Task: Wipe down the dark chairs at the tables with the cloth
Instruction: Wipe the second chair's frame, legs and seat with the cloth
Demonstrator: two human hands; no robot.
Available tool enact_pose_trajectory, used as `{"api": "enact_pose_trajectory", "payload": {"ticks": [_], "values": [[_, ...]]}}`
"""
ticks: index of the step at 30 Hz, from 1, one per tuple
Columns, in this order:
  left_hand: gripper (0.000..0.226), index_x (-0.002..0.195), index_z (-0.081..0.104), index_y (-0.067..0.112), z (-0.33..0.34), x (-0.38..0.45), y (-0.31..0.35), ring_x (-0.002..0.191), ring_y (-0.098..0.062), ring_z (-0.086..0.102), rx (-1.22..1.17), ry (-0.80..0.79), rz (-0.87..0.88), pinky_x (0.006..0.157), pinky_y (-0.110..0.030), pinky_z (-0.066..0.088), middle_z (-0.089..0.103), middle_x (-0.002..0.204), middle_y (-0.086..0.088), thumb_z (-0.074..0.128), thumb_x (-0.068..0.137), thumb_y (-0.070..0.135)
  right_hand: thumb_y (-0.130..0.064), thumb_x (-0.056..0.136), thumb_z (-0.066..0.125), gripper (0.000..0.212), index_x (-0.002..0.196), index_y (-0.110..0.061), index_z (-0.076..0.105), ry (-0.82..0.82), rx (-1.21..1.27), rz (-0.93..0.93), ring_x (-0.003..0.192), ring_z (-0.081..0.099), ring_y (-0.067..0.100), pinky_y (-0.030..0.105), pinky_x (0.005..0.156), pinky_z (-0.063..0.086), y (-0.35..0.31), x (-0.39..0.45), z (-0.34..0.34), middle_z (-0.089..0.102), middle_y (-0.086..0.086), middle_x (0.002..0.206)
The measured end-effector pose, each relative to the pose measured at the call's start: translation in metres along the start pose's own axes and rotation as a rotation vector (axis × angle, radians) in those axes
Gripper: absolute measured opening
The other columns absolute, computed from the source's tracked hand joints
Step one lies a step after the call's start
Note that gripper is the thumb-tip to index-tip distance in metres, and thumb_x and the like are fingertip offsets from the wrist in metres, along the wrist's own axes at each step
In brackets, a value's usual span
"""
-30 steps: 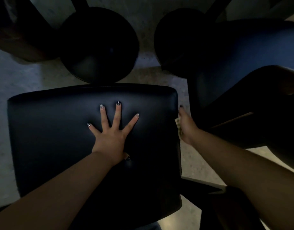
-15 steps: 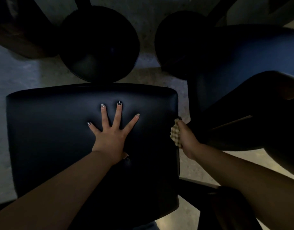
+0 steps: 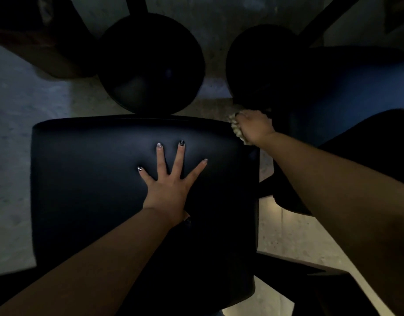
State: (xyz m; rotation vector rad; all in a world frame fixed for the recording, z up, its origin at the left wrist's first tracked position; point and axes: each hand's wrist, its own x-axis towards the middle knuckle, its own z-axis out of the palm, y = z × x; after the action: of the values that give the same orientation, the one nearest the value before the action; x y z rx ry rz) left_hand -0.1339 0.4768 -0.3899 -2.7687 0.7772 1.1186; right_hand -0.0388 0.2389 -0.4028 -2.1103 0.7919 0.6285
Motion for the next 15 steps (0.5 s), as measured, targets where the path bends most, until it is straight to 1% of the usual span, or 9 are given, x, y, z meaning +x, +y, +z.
{"api": "enact_pose_trajectory", "payload": {"ticks": [2,4,6,8,10,11,12,14,15], "values": [[0.142,0.138,-0.04,0.042,-0.004,-0.001,-0.003,0.128,-0.054,-0.041,0.007,-0.026,0.018,0.099,-0.082,0.015,-0.056,0.139,-0.01,0.077,0.061,0.067,-0.022,0.095,0.044,0.032,0.065,-0.02,0.053,-0.133,0.053,0.021,0.038,0.05,0.007,0.013,0.038,0.036,-0.001,0.004,0.003,0.053,-0.011,0.042],[0.142,0.139,-0.042,0.029,-0.01,-0.003,-0.008,0.129,-0.054,-0.039,0.032,-0.074,0.039,0.102,-0.079,0.017,-0.056,0.139,-0.012,0.071,0.064,0.072,-0.027,0.095,0.048,0.032,0.064,-0.023,0.05,-0.153,-0.013,0.03,0.035,0.047,0.003,0.01,0.035,0.032,-0.002,0.011,0.008,0.052,-0.009,0.044],[0.14,0.141,-0.04,0.019,-0.019,-0.004,-0.01,0.131,-0.054,-0.036,0.084,-0.119,0.079,0.105,-0.075,0.02,-0.053,0.141,-0.012,0.066,0.068,0.074,-0.031,0.098,0.044,0.034,0.064,-0.027,0.042,-0.114,-0.217,-0.011,0.051,0.047,0.006,0.017,0.045,0.035,-0.001,0.014,0.006,0.048,-0.007,0.061],[0.125,0.145,-0.032,0.017,-0.027,-0.007,-0.023,0.135,-0.052,-0.033,0.141,-0.151,0.162,0.106,-0.069,0.026,-0.049,0.145,-0.011,0.063,0.079,0.066,-0.032,0.1,0.036,0.036,0.065,-0.027,0.037,-0.11,-0.49,-0.071,0.071,0.05,0.019,0.029,0.056,0.033,-0.004,0.019,0.01,0.054,0.001,0.077],[0.105,0.149,-0.024,0.018,-0.035,-0.008,-0.045,0.14,-0.046,-0.027,0.219,-0.159,0.277,0.103,-0.058,0.038,-0.041,0.151,-0.009,0.057,0.091,0.052,-0.032,0.102,0.028,0.04,0.065,-0.022,0.04,-0.111,-0.608,-0.133,0.079,0.052,0.026,0.031,0.063,0.031,-0.01,0.021,0.016,0.06,0.016,0.091],[0.096,0.151,-0.02,0.019,-0.037,-0.008,-0.06,0.143,-0.041,-0.023,0.267,-0.144,0.334,0.102,-0.051,0.041,-0.036,0.154,-0.008,0.052,0.095,0.046,-0.034,0.102,0.027,0.042,0.067,-0.017,0.044,-0.105,-0.624,-0.145,0.079,0.053,0.027,0.03,0.066,0.032,-0.013,0.021,0.018,0.06,0.018,0.093],[0.089,0.152,-0.017,0.019,-0.038,-0.009,-0.076,0.146,-0.035,-0.019,0.311,-0.122,0.383,0.105,-0.046,0.039,-0.031,0.157,-0.008,0.049,0.097,0.042,-0.036,0.102,0.028,0.045,0.072,-0.012,0.05,-0.092,-0.626,-0.148,0.08,0.056,0.029,0.03,0.067,0.034,-0.015,0.021,0.02,0.061,0.018,0.092],[0.083,0.153,-0.015,0.019,-0.036,-0.013,-0.114,0.148,-0.025,-0.016,0.361,-0.074,0.428,0.116,-0.043,0.024,-0.025,0.159,-0.008,0.044,0.099,0.041,-0.039,0.102,0.03,0.048,0.082,-0.006,0.058,-0.08,-0.616,-0.147,0.081,0.06,0.033,0.032,0.066,0.039,-0.021,0.021,0.024,0.063,0.018,0.088],[0.083,0.153,-0.015,0.019,-0.033,-0.016,-0.133,0.148,-0.022,-0.017,0.362,-0.047,0.415,0.119,-0.044,0.015,-0.025,0.159,-0.006,0.043,0.098,0.042,-0.041,0.101,0.031,0.05,0.082,-0.006,0.059,-0.082,-0.591,-0.145,0.077,0.061,0.033,0.031,0.064,0.04,-0.024,0.021,0.028,0.064,0.017,0.084]]}}
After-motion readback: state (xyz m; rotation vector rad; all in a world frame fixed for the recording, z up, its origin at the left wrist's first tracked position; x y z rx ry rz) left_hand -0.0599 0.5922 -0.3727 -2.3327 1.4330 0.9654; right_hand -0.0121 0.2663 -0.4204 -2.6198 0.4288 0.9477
